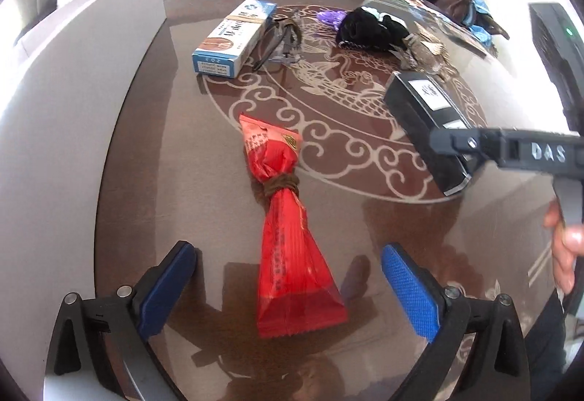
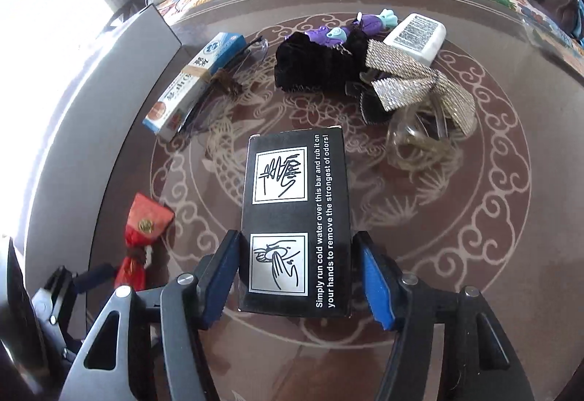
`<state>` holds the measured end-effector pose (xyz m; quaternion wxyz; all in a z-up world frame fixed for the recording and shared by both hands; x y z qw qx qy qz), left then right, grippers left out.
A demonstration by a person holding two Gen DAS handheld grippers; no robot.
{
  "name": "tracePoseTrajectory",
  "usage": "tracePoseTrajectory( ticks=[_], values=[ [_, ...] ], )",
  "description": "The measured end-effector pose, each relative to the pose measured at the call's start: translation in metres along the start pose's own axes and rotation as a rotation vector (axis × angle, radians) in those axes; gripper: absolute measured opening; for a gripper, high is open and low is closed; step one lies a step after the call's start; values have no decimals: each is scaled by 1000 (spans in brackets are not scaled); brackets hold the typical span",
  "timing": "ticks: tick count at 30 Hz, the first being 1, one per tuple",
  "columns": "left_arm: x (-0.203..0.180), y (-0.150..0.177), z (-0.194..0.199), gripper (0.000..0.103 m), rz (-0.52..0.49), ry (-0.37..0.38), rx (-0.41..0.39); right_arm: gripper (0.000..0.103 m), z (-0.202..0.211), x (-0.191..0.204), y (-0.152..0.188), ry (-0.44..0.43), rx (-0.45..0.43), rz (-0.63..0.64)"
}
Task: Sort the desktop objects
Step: 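Lift the red bag with the left tool while the right tool grasps the black soap box, then carry the red bag and black box into the cardboard box and open both tools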
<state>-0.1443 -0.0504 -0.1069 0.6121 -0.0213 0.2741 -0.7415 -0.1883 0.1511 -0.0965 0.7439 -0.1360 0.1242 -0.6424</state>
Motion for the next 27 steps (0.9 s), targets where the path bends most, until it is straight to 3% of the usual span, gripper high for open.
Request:
tracePoseTrajectory(
  ticks=[2, 4, 5, 6, 7, 8, 11, 16, 19, 22, 27],
  values=[
    [-3, -6, -7, 103, -16, -77, 23, 67, -1, 0, 4, 5, 23, 19],
    [-5, -8, -9, 103, -28, -80, 24, 68, -2, 6, 1, 30, 18, 50],
    [-4, -9, -8, 93, -30, -85, 8, 69, -4, 11, -2, 36, 19, 69],
    [-5, -10, -2, 77, -43, -83, -29, 69, -6, 17, -4, 50, 28, 92],
    [-5, -11, 3, 29, -50, -81, -45, 68, -8, 22, -5, 68, 33, 121],
    [-1, -13, 4, 15, -35, -63, -36, 61, -8, 26, -5, 90, 27, 149],
    [-1, -12, 28, 15, -19, -26, -123, 60, 6, 23, 1, 93, 14, 155],
    [-8, -13, 82, 15, 33, 104, -255, 59, 47, 12, 9, 9, -17, 98],
    [3, -13, 124, 15, 72, 137, -328, 59, 78, 25, -6, -40, -63, 95],
    [36, -14, 164, 15, 123, 121, -377, 59, 110, 62, -23, -107, -123, 120],
    [121, -2, 214, 15, 217, -3, -410, 59, 147, 168, -44, -252, -199, 216]
  ],
)
Point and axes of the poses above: each gripper's, at about its wrist camera, not at the fingertips, and z roughly against the way its jaws point, x to its left, y to its underside, the point moved 2 cm from there along -z, roughly the way its jaws point, and after that the axes turned 14 degrees about y, right-handed, at the moved point
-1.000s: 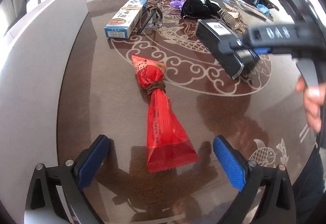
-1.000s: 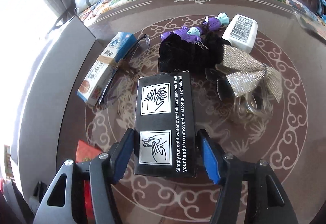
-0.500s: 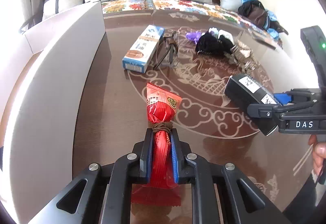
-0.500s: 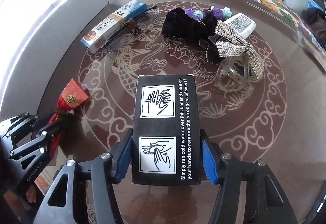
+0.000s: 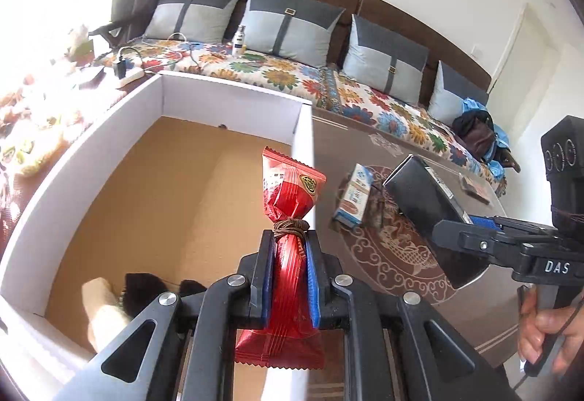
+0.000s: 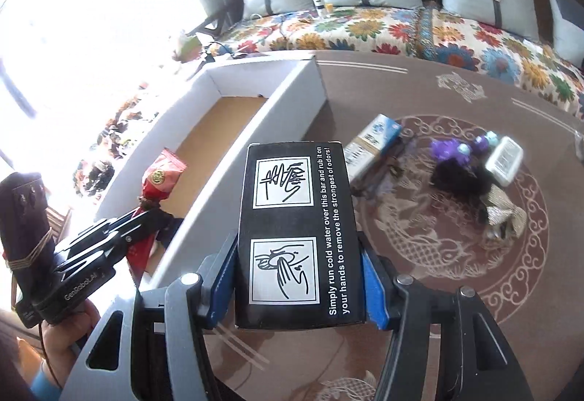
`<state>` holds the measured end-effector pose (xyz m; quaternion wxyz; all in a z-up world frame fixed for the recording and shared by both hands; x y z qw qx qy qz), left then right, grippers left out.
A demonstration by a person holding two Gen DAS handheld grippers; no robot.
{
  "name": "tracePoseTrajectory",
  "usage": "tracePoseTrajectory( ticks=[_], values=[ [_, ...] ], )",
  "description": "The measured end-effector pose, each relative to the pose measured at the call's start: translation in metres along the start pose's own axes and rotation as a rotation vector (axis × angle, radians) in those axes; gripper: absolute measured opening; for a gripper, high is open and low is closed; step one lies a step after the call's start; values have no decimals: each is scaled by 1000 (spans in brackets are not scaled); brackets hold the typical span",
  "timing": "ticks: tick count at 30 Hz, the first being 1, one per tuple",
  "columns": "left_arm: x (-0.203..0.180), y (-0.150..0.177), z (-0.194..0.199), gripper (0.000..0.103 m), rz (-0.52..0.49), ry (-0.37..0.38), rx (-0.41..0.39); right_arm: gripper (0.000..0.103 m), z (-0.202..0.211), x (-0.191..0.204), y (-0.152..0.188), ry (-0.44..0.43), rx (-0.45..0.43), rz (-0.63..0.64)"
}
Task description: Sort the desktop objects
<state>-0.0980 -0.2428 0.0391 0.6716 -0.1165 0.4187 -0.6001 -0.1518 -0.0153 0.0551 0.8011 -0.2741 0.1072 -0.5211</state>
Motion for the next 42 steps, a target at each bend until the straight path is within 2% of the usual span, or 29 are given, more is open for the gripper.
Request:
tracePoseTrajectory(
  ticks=[3, 5, 10, 11, 13, 14, 15, 16, 18, 19, 22, 25, 27, 31, 35, 36, 38, 42],
  values=[
    [55, -6, 9, 15, 57, -82, 19, 59, -13, 72, -15, -73, -14, 74],
    [87, -5, 4, 15, 85, -141, 57, 59, -30, 114, -20, -91, -19, 123],
    [147, 15, -8, 17, 169, -246, 203, 60, -86, 189, -10, -39, 11, 226],
    [155, 21, -11, 20, 181, -282, 233, 61, -99, 197, -6, -29, 35, 238],
    [164, 33, -11, 46, 199, -319, 266, 62, -120, 211, 4, -7, 91, 266],
    [168, 36, -9, 71, 208, -325, 266, 63, -126, 214, 9, 2, 109, 280],
    [170, 38, -2, 76, 210, -331, 243, 63, -128, 215, 12, 5, 108, 287],
    [169, 38, 6, 76, 206, -333, 212, 67, -125, 215, 14, 6, 92, 291],
    [164, 35, 15, 77, 198, -348, 175, 82, -111, 207, 15, 21, 38, 294],
    [158, 33, 20, 77, 193, -355, 152, 89, -103, 200, 15, 36, 2, 289],
    [126, 29, 30, 77, 148, -314, 68, 92, -72, 161, 10, 81, -119, 242],
    [76, 27, 26, 77, 67, -246, 23, 102, -54, 101, 13, 179, -215, 171],
    [37, 30, 20, 77, 5, -189, 10, 103, -47, 52, 24, 255, -248, 128],
    [-48, 42, 0, 78, -108, -35, 3, 103, -51, -60, 72, 421, -206, 61],
    [-120, 71, -40, 95, -146, 127, 65, 103, -60, -168, 127, 547, -88, -25],
    [-134, 81, -56, 95, -159, 149, 89, 103, -59, -191, 137, 568, -69, -57],
    [-155, 100, -91, 95, -182, 146, 157, 103, -54, -228, 152, 603, -48, -109],
    [-183, 131, -155, 95, -177, 147, 267, 103, -52, -271, 167, 624, -7, -164]
  ],
)
Point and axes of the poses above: each gripper's, at about its wrist camera, not at the fingertips, and z roughly against the way its jaws point, x to its left, y to its underside, the point moved 2 cm from there along -z, roughly the way its jaws point, and after that the axes turned 14 degrees about y, right-handed, at the moved point
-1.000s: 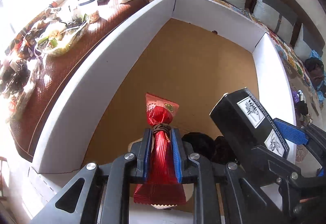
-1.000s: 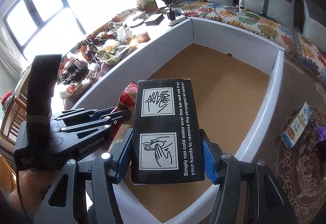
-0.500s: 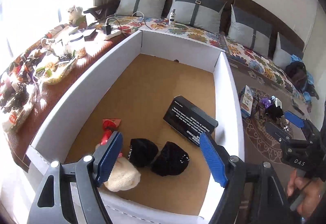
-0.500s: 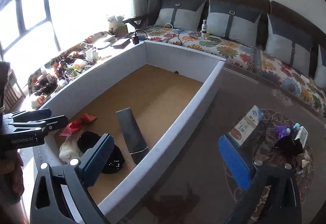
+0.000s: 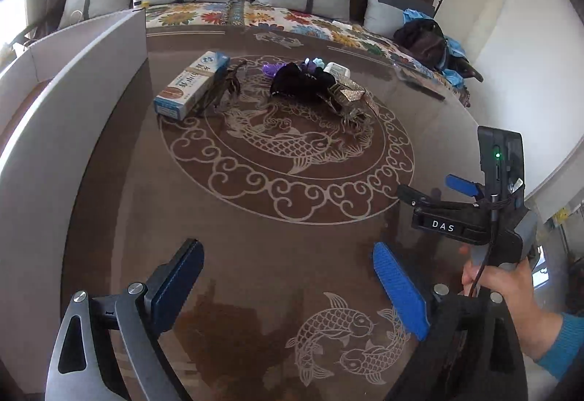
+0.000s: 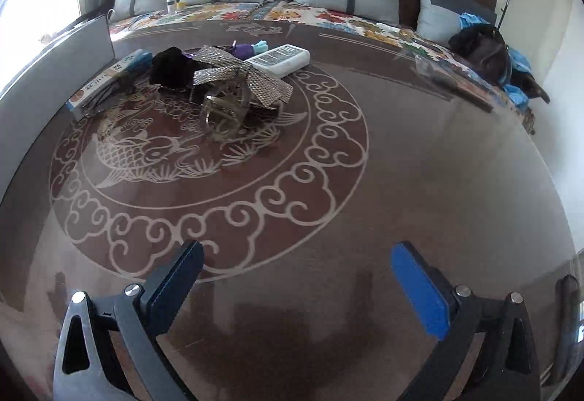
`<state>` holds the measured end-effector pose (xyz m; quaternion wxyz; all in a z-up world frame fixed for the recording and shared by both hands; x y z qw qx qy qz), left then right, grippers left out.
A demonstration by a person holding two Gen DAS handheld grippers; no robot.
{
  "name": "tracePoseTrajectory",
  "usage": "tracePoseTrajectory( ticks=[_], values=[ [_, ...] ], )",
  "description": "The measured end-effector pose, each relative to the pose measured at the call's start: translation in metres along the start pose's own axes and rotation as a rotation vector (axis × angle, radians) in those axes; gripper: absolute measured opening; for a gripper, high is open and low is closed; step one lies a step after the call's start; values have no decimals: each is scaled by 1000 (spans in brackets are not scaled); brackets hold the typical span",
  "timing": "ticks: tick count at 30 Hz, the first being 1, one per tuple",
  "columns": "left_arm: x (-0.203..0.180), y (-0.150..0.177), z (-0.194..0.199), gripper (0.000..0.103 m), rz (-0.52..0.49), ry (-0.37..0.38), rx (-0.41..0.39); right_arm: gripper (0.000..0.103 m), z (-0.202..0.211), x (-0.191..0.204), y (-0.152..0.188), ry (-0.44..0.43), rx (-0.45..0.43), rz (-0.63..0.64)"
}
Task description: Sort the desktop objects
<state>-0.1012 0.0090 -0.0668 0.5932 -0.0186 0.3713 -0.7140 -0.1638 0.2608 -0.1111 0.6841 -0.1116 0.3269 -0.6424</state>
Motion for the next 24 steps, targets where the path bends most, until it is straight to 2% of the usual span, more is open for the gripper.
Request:
tracePoseTrajectory(
  ticks=[3, 10, 14, 16, 24],
  values=[
    [-9, -3, -35, 95, -30, -45, 41, 103, -4, -9, 1, -35, 5, -39],
    [-11, -18, -80, 95, -69, -116, 85, 103, -5, -6, 1, -70, 15, -67],
    [-17, -21, -92, 99, -112, -193, 50, 103, -4, -3, 2, -65, 14, -65],
    [-19, -24, -99, 103, -121, -191, 41, 103, -4, -3, 2, -66, 14, -65],
    [-19, -30, -105, 103, -143, -171, 21, 103, -6, -6, 3, -42, 24, -94]
  ],
)
Point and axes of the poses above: each gripper's, at about its wrist camera, not at the fingertips, and z roughly against the way its jaws point, x to its left, y to its underside, the point moved 2 cm from there along -z, roughly the way its jaws point, and after that the axes turned 14 degrees about y, right-handed, at the moved point
